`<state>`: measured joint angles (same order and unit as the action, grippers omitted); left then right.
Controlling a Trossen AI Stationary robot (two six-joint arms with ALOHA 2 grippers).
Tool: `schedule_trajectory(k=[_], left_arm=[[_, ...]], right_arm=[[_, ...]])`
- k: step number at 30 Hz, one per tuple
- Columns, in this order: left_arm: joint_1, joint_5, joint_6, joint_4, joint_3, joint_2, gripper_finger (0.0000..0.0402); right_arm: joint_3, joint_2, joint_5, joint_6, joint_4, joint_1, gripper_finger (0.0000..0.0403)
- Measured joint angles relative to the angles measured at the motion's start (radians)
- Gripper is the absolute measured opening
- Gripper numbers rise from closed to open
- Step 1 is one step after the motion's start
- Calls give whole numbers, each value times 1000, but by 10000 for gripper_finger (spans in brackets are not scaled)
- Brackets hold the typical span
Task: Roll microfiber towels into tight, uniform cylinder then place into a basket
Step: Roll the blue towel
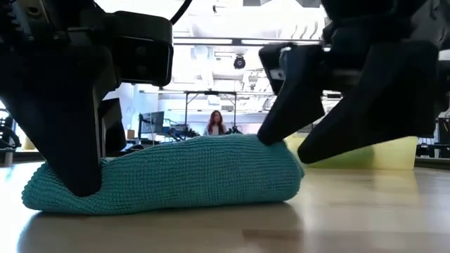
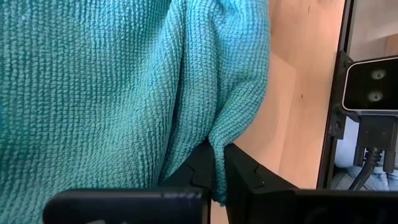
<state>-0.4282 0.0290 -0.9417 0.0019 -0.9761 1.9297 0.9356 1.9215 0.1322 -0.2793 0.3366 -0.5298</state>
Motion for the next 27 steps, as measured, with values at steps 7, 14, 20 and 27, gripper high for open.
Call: schedule_trajectory(k=[7, 14, 20, 27], left_arm=[[0, -3, 0, 6, 0, 0, 6], [2, 14, 1, 22, -1, 0, 18], [2, 49, 7, 7, 3, -35, 34], [-17, 49, 36, -58, 2, -133, 50]], right_arm=[[0, 34, -13, 36, 7, 34, 195], [2, 77, -20, 66, 19, 58, 197], [5, 90, -13, 193, 7, 59, 172], [5, 91, -4, 306, -3, 60, 65]])
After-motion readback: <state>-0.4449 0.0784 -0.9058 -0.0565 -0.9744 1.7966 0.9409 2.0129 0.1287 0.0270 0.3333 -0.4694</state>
